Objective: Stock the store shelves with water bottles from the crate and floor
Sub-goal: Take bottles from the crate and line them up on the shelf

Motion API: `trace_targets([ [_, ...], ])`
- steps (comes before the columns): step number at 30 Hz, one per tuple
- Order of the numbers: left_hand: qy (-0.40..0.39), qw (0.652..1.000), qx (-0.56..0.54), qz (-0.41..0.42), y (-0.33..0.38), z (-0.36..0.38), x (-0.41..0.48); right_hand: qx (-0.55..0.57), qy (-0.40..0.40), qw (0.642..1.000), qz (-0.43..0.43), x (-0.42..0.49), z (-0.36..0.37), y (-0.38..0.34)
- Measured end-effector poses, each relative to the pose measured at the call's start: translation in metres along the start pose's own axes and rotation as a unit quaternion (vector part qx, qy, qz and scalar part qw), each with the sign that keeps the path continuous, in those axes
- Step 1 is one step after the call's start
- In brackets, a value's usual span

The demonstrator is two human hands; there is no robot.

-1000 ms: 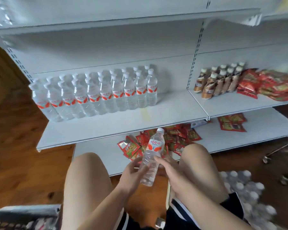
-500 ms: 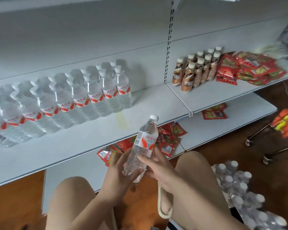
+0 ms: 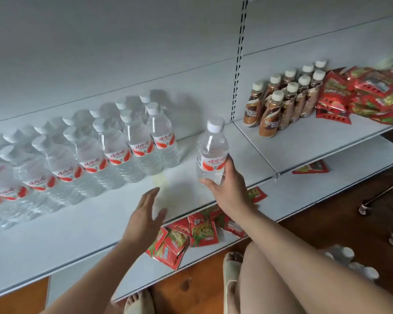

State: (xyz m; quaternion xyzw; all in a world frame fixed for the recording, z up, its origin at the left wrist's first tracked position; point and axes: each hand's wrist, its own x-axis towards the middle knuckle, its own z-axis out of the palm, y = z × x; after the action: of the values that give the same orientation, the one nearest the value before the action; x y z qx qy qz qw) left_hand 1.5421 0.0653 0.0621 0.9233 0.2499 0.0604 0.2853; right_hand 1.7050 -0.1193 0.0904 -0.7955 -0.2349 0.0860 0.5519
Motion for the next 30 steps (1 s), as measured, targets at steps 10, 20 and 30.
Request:
trace_targets([
  [10, 0.007, 0.984, 0.162, 0.073, -0.055, 0.023, 0.019, -0.115, -0.093, 0.988, -0.042, 0.117, 0.047, 0.011],
  [20, 0.025, 0.980, 0.170, 0.095, -0.057, 0.026, 0.021, -0.253, -0.122, 0.960, -0.002, 0.197, 0.088, -0.010],
  [30, -0.010, 0.999, -0.042, 0.010, -0.049, 0.007, 0.016, -0.131, 0.027, 0.986, 0.102, 0.101, 0.067, -0.004],
])
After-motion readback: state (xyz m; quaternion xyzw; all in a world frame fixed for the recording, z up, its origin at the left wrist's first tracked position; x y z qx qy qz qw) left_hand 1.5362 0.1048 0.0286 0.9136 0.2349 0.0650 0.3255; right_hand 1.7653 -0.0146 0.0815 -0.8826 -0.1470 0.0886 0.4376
